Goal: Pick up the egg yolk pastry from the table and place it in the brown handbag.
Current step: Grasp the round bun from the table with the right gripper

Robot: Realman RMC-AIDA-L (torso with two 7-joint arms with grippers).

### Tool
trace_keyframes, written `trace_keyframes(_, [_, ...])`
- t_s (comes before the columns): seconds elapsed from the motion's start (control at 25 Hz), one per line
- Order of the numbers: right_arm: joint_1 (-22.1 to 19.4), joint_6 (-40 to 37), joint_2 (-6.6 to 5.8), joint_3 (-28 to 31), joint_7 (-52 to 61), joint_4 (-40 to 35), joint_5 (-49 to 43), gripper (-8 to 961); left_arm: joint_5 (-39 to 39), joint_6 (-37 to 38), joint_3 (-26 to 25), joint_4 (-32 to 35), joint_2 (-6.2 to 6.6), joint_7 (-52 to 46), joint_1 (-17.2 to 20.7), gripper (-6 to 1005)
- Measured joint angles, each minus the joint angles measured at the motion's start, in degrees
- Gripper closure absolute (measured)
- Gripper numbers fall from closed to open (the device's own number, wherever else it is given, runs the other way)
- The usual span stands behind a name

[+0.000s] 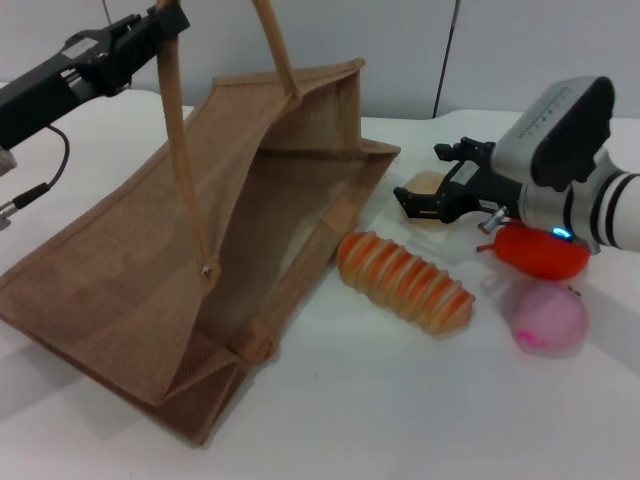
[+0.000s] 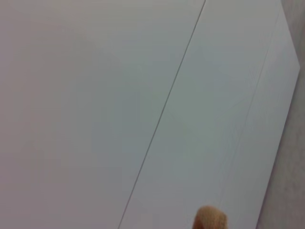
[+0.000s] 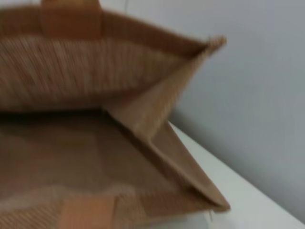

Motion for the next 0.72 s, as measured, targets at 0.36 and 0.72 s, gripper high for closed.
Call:
trace_keyframes(0.36, [1.2, 7.5, -0.03, 0.0, 0.6, 1.8, -0.4, 62, -0.1, 0.0, 0.0, 0.0, -0.23, 0.0, -0.2, 877])
trace_keyframes(0.72, [2.4, 8.5, -0.08, 0.0, 4.5, 3.2, -5.6, 74, -0.1, -0.1, 0.0, 0.0, -0.23, 0.1, 0.0, 877])
